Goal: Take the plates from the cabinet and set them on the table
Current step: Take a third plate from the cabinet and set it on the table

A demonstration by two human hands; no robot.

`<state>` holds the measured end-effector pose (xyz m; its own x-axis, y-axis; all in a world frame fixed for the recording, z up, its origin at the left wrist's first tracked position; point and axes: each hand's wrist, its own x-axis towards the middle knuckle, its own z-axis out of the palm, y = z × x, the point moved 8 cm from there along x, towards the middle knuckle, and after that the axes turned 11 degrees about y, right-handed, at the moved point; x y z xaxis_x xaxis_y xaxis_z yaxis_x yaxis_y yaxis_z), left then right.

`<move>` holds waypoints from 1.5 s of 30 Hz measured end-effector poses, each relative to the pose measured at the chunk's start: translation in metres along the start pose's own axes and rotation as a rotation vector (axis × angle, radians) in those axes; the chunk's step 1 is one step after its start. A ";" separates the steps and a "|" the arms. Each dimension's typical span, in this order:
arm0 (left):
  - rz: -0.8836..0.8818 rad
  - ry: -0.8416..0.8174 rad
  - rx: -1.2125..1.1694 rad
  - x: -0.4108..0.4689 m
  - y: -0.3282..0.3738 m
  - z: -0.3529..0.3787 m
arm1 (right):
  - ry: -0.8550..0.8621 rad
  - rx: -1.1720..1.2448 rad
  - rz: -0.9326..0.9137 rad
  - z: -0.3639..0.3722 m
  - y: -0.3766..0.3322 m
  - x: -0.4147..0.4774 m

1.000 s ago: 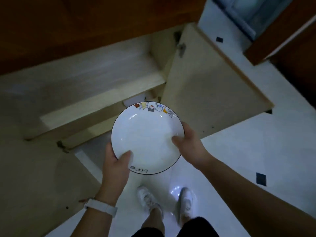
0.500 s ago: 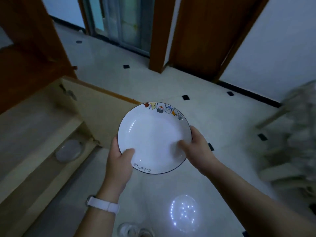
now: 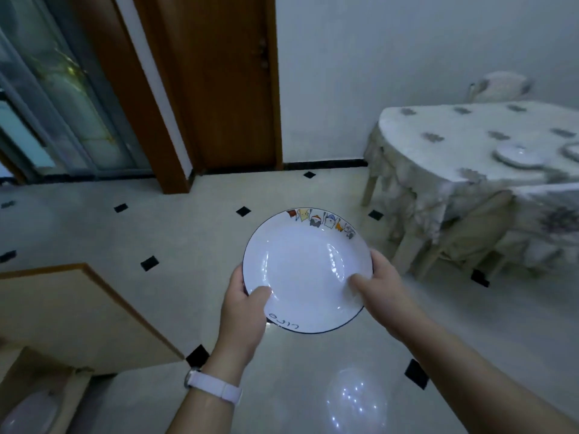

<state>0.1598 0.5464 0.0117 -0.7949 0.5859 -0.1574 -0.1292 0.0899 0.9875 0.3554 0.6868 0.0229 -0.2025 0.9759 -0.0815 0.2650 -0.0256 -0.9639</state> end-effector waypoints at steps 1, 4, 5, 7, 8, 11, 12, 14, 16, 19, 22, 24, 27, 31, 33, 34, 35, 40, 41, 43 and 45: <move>-0.001 -0.048 0.011 -0.008 0.003 0.022 | 0.046 0.013 0.023 -0.025 0.006 0.000; 0.007 -0.171 0.040 -0.030 0.012 0.082 | 0.138 0.015 0.075 -0.087 0.021 0.000; 0.011 -0.200 0.043 -0.036 0.015 0.098 | 0.158 0.014 0.077 -0.103 0.022 0.002; 0.010 -0.223 0.051 -0.042 0.020 0.125 | 0.193 -0.001 0.071 -0.130 0.018 0.008; 0.009 -0.228 0.049 -0.043 0.022 0.135 | 0.204 -0.005 0.067 -0.140 0.015 0.011; 0.025 -0.263 0.038 -0.043 0.032 0.164 | 0.243 0.003 0.059 -0.162 0.009 0.025; 0.030 -0.277 0.035 -0.040 0.034 0.172 | 0.256 0.004 0.062 -0.167 0.010 0.029; 0.039 -0.302 0.035 -0.032 0.037 0.189 | 0.283 0.015 0.066 -0.175 0.012 0.038; 0.041 -0.319 0.045 -0.019 0.036 0.205 | 0.315 0.038 0.076 -0.180 0.015 0.048; 0.034 -0.345 0.060 0.006 0.031 0.228 | 0.339 0.063 0.083 -0.182 0.017 0.071; 0.031 -0.358 0.058 0.040 0.031 0.247 | 0.338 0.044 0.096 -0.174 0.016 0.106; 0.043 -0.381 0.056 0.068 0.034 0.261 | 0.343 0.027 0.107 -0.165 0.015 0.134; 0.060 -0.395 0.042 0.116 0.041 0.276 | 0.344 -0.008 0.098 -0.147 0.009 0.182; 0.058 -0.390 0.026 0.189 0.055 0.293 | 0.345 -0.012 0.112 -0.113 -0.005 0.249; 0.056 -0.398 0.033 0.226 0.063 0.301 | 0.349 -0.025 0.124 -0.096 -0.013 0.282; 0.054 -0.407 0.037 0.244 0.066 0.307 | 0.353 -0.029 0.125 -0.089 -0.018 0.299; 0.053 -0.418 0.040 0.261 0.069 0.313 | 0.359 -0.031 0.125 -0.083 -0.022 0.314; 0.046 -0.464 0.048 0.327 0.081 0.359 | 0.433 -0.003 0.131 -0.076 -0.034 0.373; 0.038 -0.470 0.050 0.335 0.081 0.369 | 0.448 -0.006 0.136 -0.079 -0.033 0.382; 0.024 -0.499 0.050 0.344 0.080 0.389 | 0.469 -0.014 0.144 -0.087 -0.031 0.398; 0.016 -0.541 0.044 0.350 0.077 0.410 | 0.492 -0.027 0.164 -0.096 -0.026 0.414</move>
<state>0.1150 1.0885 0.0347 -0.3766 0.9173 -0.1293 -0.0851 0.1047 0.9909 0.3553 1.1122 0.0384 0.3094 0.9461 -0.0961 0.2820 -0.1878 -0.9409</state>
